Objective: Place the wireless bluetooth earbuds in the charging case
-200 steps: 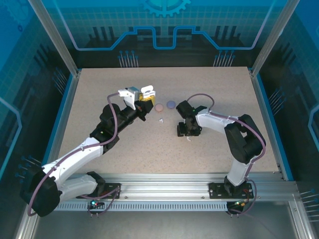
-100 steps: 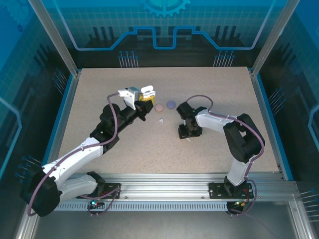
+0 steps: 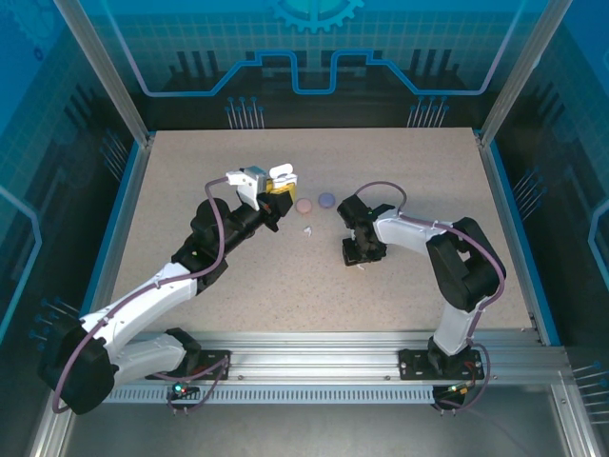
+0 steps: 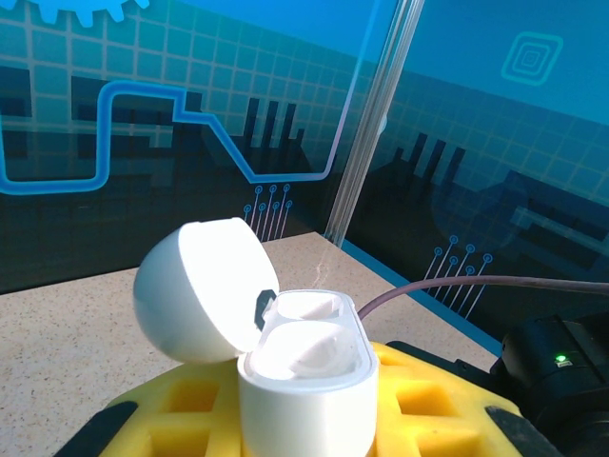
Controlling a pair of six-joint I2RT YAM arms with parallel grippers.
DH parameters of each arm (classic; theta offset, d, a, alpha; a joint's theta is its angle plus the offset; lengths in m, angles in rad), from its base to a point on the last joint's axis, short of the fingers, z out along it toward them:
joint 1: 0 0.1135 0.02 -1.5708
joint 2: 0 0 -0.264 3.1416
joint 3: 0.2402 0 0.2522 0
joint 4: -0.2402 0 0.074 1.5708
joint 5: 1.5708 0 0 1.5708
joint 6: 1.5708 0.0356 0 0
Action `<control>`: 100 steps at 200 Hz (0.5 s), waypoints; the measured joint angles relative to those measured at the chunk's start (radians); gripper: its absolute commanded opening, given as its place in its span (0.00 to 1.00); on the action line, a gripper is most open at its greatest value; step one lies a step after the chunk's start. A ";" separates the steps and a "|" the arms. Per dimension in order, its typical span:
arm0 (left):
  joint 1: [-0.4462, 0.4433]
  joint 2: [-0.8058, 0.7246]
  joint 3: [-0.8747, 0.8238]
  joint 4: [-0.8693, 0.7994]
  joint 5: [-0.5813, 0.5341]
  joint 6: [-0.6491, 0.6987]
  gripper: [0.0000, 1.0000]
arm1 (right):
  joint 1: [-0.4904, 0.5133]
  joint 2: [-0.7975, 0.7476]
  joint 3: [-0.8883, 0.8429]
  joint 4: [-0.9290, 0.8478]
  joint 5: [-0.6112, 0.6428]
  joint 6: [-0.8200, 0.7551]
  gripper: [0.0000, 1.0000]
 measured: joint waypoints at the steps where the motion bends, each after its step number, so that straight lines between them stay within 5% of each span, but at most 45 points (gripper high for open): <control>1: 0.000 0.000 0.000 0.000 0.000 0.000 0.00 | 0.000 0.000 0.000 0.000 0.000 0.000 0.44; 100: 0.000 0.000 0.000 0.000 0.000 0.000 0.00 | 0.029 0.000 0.001 -0.006 0.034 0.000 0.39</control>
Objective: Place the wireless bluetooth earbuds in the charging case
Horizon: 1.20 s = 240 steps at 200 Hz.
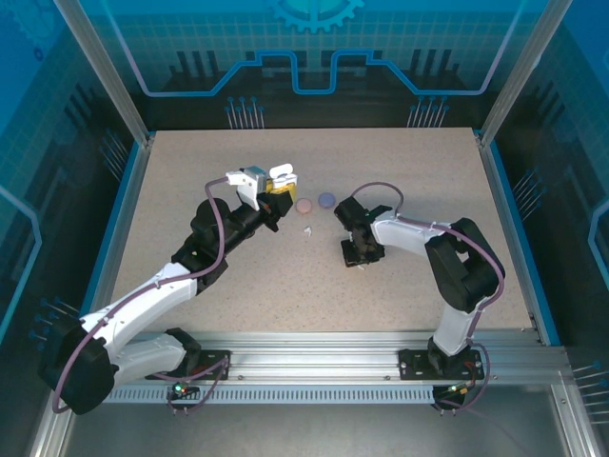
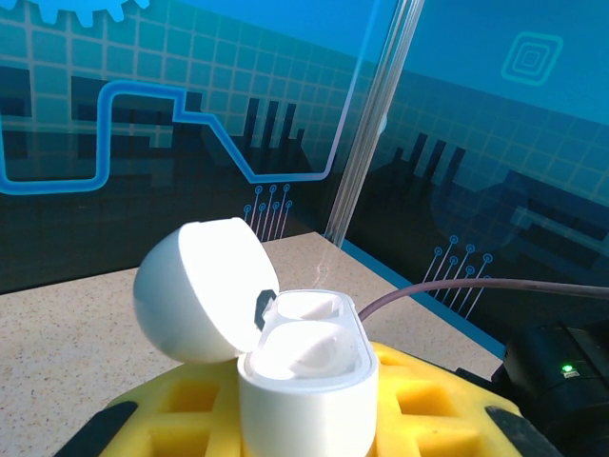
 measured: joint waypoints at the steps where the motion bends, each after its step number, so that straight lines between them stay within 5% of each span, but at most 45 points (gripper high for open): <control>1: 0.000 0.000 0.000 0.000 0.000 0.000 0.00 | 0.000 0.000 0.000 0.000 0.000 0.000 0.39; 170: -0.003 0.000 0.000 0.000 0.000 0.000 0.00 | 0.015 -0.008 -0.001 -0.026 0.016 0.016 0.22; 240: -0.007 0.000 0.001 0.000 0.001 0.003 0.00 | 0.015 -0.271 -0.019 -0.063 -0.006 0.093 0.22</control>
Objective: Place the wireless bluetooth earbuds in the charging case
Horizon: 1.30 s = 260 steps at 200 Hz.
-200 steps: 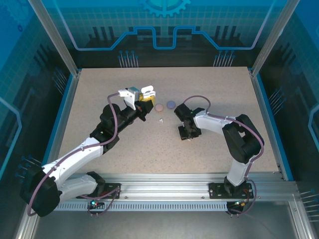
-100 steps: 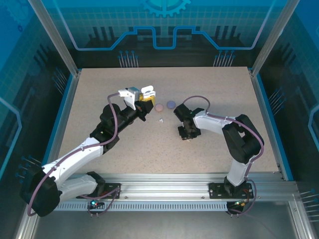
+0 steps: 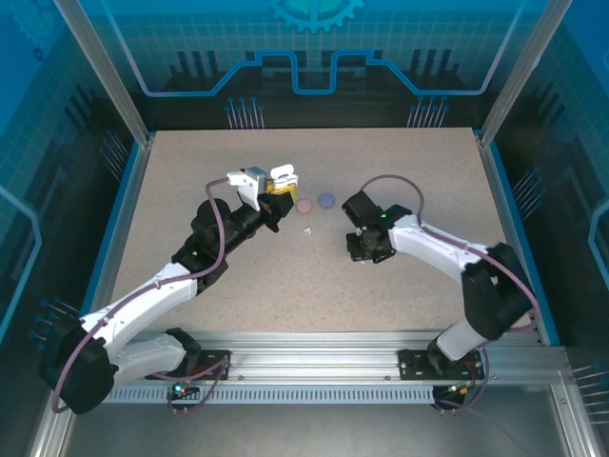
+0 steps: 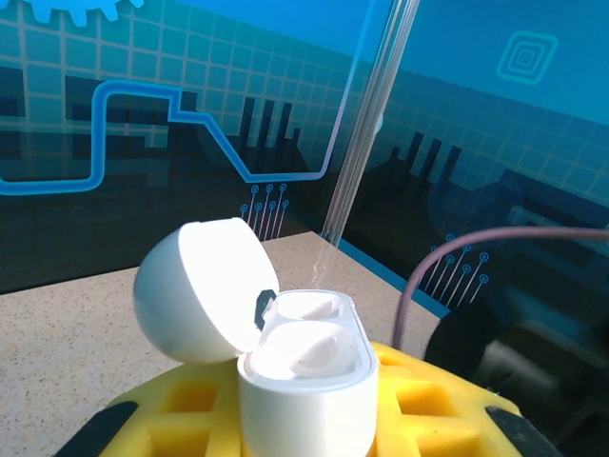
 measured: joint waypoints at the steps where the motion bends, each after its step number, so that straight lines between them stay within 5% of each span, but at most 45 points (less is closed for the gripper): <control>1: 0.000 0.000 0.000 0.000 0.000 0.000 0.00 | 0.000 -0.003 0.000 0.000 0.000 0.001 0.22; 68: -0.012 0.018 0.041 0.002 0.035 0.046 0.00 | -0.002 -0.284 0.172 0.032 -0.035 0.060 0.23; 158: -0.082 0.096 0.062 0.053 0.045 0.138 0.00 | 0.040 -0.360 0.291 0.332 -0.079 0.077 0.25; 216: -0.212 0.142 0.102 0.176 -0.087 0.297 0.00 | 0.103 -0.383 0.260 0.573 -0.080 0.077 0.25; 260: -0.228 0.198 0.130 0.305 -0.196 0.344 0.00 | 0.135 -0.408 0.180 0.725 -0.064 0.077 0.25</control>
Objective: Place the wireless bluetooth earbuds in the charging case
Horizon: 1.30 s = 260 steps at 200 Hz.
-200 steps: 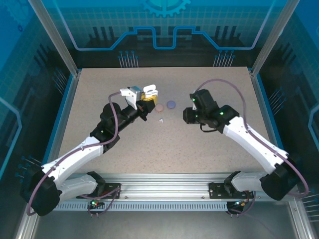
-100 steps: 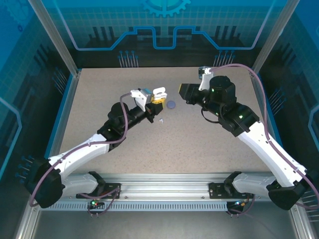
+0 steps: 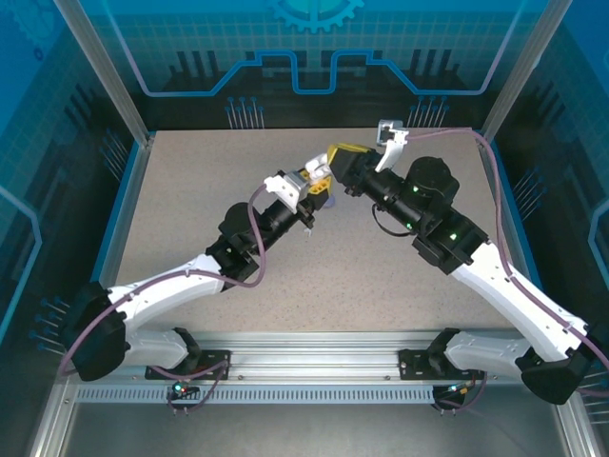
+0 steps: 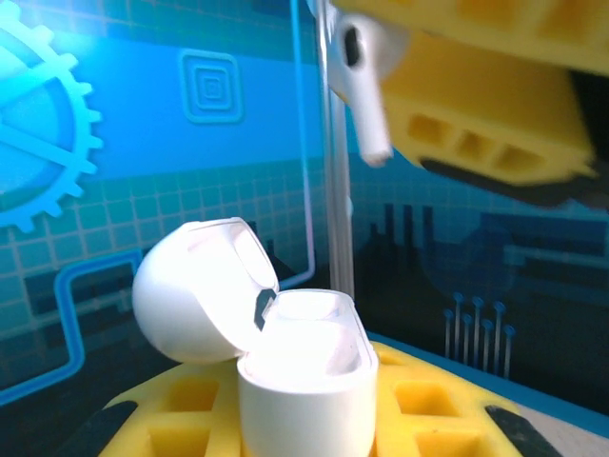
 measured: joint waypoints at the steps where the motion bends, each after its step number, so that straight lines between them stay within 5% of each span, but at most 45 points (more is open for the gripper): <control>1: 0.000 0.002 0.001 0.003 -0.004 0.002 0.00 | 0.001 0.000 -0.002 0.002 0.001 0.000 0.25; 107: 0.000 0.081 0.077 0.105 -0.066 0.013 0.00 | 0.022 0.008 -0.088 0.233 0.043 0.018 0.25; 260: 0.000 0.082 0.079 0.101 -0.071 -0.008 0.00 | 0.022 0.071 -0.087 0.260 0.040 0.023 0.25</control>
